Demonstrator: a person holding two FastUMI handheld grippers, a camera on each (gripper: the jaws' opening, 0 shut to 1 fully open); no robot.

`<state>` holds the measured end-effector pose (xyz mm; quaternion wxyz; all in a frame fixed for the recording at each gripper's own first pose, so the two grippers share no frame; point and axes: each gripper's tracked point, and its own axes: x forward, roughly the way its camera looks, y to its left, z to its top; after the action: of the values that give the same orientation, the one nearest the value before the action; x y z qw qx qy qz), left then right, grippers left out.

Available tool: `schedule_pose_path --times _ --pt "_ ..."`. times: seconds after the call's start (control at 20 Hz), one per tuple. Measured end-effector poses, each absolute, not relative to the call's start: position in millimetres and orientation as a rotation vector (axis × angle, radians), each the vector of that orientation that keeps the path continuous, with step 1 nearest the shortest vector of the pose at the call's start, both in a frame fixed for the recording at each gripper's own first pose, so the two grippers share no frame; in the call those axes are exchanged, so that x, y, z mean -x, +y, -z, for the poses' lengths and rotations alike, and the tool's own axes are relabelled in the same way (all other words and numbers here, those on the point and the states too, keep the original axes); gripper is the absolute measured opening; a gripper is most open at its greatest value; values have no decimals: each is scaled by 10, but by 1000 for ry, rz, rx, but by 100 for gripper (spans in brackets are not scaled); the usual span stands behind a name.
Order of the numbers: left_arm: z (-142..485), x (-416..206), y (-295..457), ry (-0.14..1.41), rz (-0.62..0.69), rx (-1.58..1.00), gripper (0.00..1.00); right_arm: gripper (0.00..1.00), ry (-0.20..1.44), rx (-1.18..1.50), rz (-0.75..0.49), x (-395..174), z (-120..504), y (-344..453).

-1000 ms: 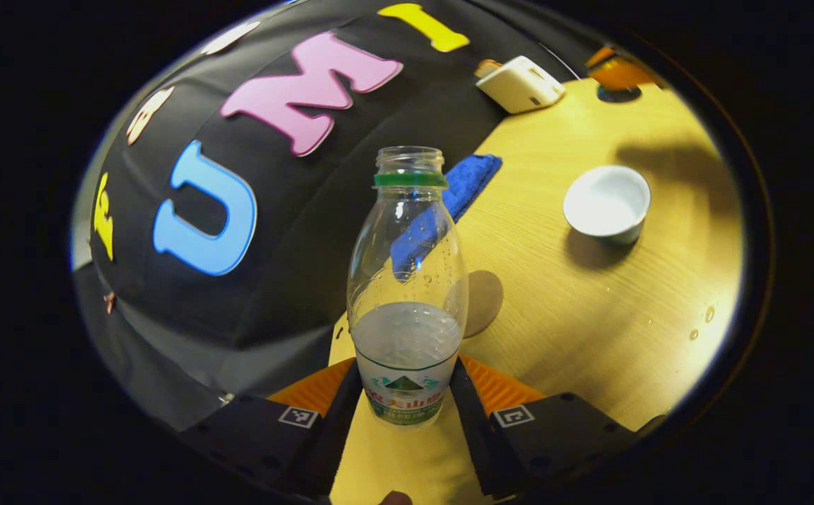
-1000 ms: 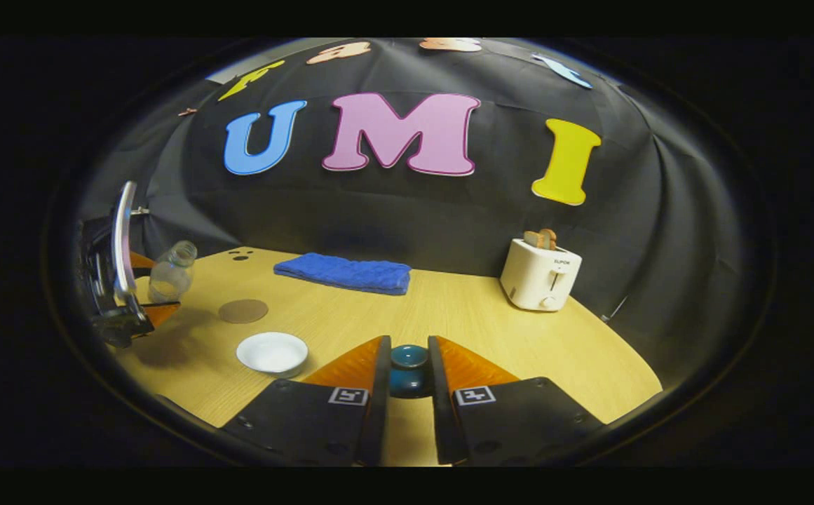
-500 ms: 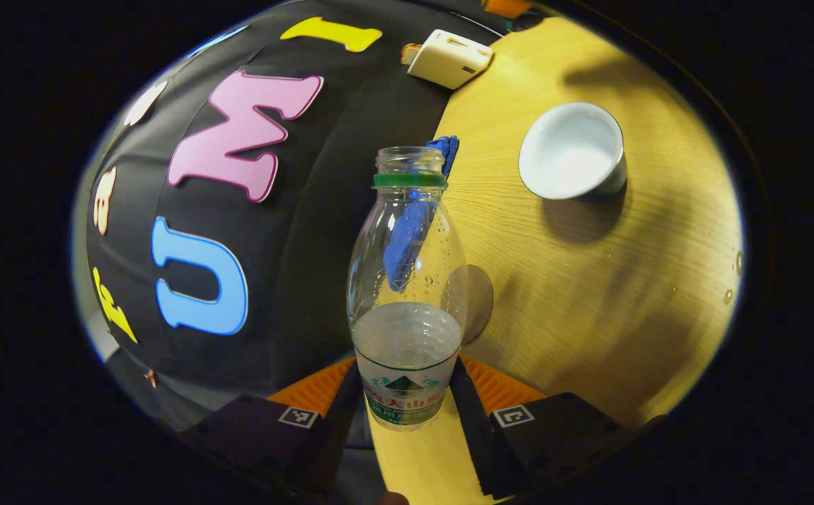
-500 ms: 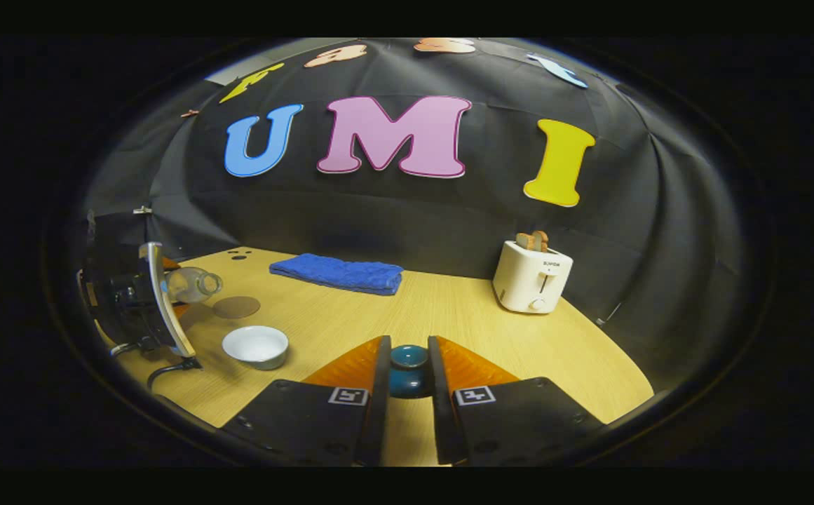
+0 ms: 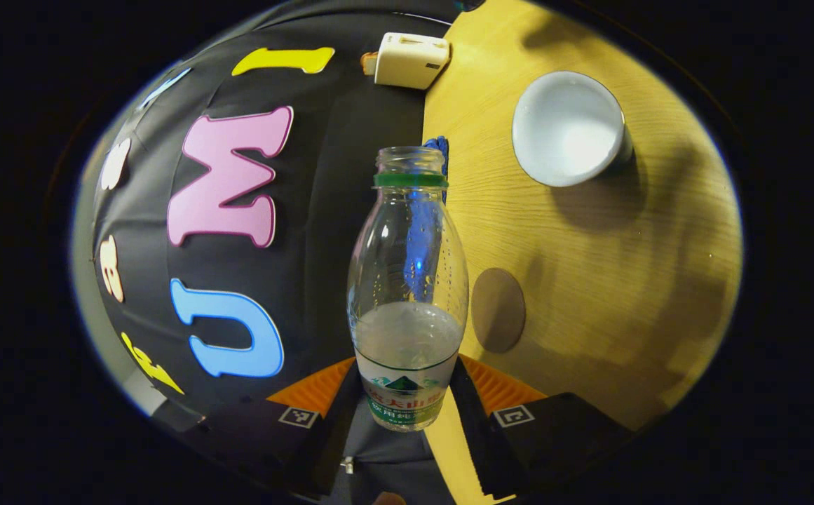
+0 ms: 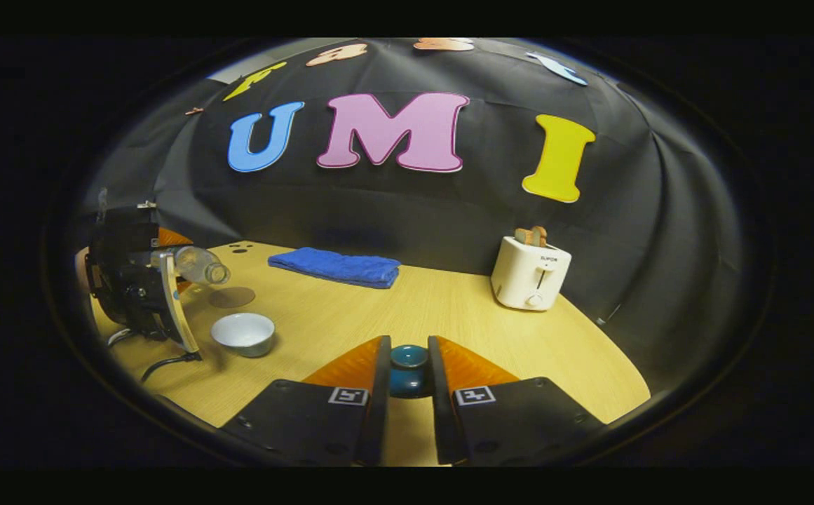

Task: Open the teacup lid with one hand, grasp the water bottle and pour water into the teacup with the other hand; after pouring, place the water bottle on the coaster and then close the teacup lid.

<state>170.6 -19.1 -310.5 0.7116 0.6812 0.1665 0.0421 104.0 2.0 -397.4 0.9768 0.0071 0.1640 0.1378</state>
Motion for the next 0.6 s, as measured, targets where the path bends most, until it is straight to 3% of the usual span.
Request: schedule_pose_path --times 0.6 --pt "2989 -1849 -226 250 -58 -1713 75 30 325 -14 -259 -1047 3992 -35"
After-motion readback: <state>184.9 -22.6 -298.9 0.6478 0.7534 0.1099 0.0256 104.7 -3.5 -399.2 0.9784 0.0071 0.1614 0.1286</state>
